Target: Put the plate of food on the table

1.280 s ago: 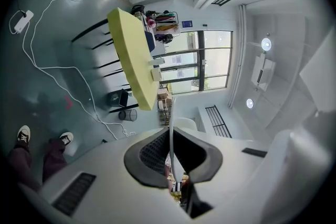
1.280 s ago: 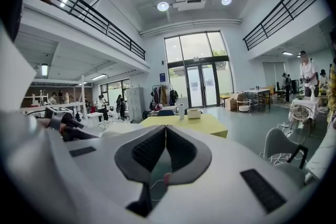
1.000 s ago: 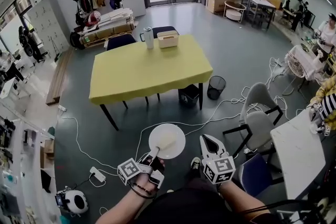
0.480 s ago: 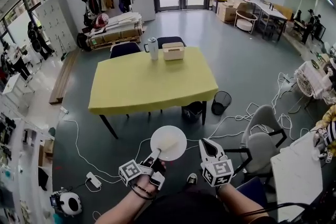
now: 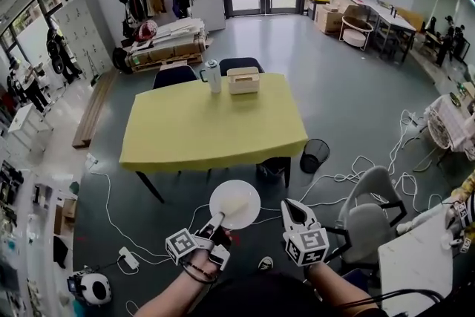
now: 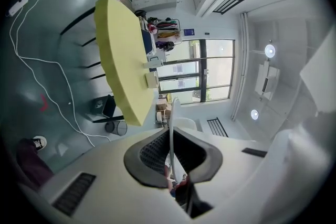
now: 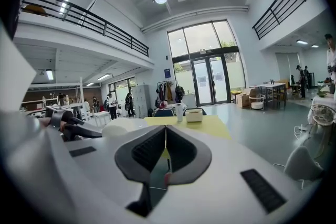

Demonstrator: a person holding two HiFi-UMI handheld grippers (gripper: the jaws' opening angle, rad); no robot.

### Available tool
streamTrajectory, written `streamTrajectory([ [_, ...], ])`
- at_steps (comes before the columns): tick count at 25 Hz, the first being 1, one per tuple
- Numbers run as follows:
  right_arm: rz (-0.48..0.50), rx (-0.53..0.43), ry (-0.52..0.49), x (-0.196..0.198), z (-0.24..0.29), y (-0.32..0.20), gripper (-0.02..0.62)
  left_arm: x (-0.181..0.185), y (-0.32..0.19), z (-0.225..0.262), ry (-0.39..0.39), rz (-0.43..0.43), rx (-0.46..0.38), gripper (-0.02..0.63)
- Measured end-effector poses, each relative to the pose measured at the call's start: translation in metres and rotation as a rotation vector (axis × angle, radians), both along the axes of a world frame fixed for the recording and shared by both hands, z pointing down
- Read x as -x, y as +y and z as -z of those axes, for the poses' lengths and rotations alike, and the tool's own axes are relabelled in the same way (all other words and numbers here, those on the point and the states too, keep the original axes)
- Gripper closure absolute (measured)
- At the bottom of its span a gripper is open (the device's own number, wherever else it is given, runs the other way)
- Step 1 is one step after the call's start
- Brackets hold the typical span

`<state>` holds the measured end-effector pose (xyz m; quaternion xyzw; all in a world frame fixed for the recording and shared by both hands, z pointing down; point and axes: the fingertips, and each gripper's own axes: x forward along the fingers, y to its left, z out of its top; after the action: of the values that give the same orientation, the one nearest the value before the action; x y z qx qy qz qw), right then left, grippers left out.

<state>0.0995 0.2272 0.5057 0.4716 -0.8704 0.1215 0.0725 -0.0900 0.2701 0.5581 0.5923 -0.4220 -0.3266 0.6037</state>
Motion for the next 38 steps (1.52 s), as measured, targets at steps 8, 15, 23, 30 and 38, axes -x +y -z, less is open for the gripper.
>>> streamTrajectory([
  [8,0.032,0.015,-0.010,-0.026,-0.007,-0.035,0.582,-0.028,-0.028,-0.002,0.001,0.041,0.008,0.584],
  [15,0.044,0.022,-0.022,-0.031,-0.012,-0.055,0.583,-0.030,-0.044,-0.011,-0.043,0.048,0.032,0.584],
  [23,0.032,0.006,-0.004,-0.034,-0.014,-0.102,0.583,-0.031,-0.102,-0.022,-0.029,0.030,0.033,0.584],
  [30,0.013,-0.001,0.011,-0.025,-0.015,-0.172,0.583,-0.024,-0.181,-0.018,-0.021,-0.005,-0.012,0.584],
  [38,0.000,0.019,0.023,0.013,-0.010,-0.267,0.583,0.006,-0.279,-0.010,0.002,-0.034,-0.022,0.586],
])
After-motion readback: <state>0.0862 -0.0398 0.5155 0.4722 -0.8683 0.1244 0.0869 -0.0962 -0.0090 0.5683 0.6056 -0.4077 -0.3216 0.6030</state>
